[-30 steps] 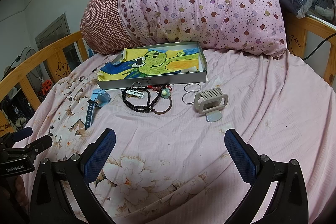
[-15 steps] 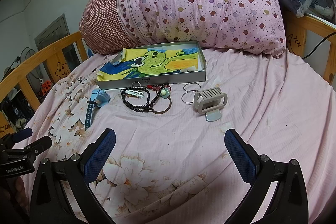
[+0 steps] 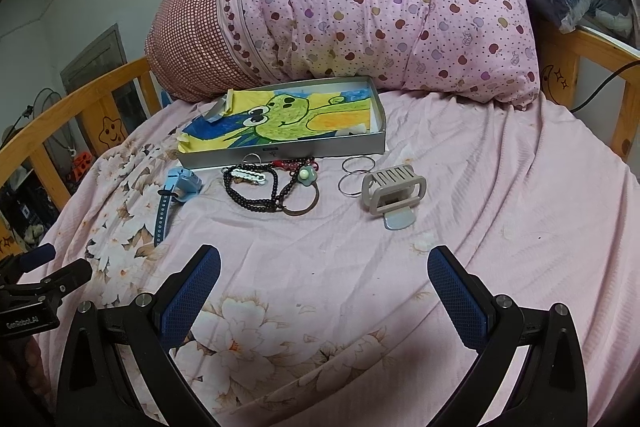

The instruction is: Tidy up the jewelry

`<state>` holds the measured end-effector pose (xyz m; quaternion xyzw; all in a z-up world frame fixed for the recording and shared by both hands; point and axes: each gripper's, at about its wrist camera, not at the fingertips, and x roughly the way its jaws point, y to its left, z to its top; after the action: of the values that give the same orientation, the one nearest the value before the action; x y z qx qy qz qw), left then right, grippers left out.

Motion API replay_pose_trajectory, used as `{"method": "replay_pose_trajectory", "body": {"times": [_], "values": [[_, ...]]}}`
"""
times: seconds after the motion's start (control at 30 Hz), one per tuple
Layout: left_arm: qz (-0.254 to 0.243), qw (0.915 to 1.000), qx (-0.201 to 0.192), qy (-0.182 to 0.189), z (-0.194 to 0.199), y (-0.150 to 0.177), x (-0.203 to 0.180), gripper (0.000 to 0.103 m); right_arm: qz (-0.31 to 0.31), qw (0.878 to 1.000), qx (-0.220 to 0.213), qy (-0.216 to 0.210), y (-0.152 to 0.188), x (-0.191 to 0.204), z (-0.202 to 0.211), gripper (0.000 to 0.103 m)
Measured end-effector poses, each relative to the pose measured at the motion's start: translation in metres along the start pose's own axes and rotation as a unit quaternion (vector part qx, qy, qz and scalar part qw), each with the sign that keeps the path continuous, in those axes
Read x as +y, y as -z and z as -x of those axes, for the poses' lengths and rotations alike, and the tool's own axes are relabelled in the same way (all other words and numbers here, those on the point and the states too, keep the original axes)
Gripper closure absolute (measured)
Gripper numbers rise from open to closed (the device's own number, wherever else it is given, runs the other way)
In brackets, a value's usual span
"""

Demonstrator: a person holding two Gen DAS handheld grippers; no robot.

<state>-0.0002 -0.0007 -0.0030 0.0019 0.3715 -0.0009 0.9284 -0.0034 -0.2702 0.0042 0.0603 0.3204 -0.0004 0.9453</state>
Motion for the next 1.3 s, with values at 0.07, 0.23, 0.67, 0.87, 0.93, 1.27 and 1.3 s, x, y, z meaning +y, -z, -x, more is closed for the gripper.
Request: {"method": "replay_pose_trajectory", "body": {"times": [0.07,0.23,0.67,0.87,0.93,1.27,1.3], "values": [[0.000,1.0000,0.003,0.000,0.000,0.007,-0.005,0.000,-0.002,1.000,0.001,0.003,0.000,-0.001,0.000,0.001],[0.012,0.9997,0.017,0.011,-0.005,0.010,-0.001,0.000,-0.012,1.000,0.002,0.009,-0.001,-0.002,-0.002,0.001],[0.025,0.9982,0.035,0.042,-0.032,-0.015,0.027,0.000,0.002,1.000,0.029,0.009,-0.004,0.002,-0.025,0.001],[0.018,0.9966,0.045,0.067,-0.055,-0.029,0.032,0.000,0.008,0.999,0.042,-0.026,-0.009,0.007,-0.043,0.001],[0.015,0.9959,0.048,0.075,-0.062,-0.034,0.033,0.000,0.016,0.999,0.042,-0.029,-0.011,0.011,-0.051,0.001],[0.020,0.9902,0.072,0.118,-0.108,-0.055,0.036,0.000,0.022,0.997,0.048,-0.053,-0.029,0.017,-0.096,0.001],[0.020,0.9895,0.074,0.123,-0.113,-0.057,0.035,0.000,0.022,0.997,0.047,-0.055,-0.031,0.018,-0.100,0.001]]}}
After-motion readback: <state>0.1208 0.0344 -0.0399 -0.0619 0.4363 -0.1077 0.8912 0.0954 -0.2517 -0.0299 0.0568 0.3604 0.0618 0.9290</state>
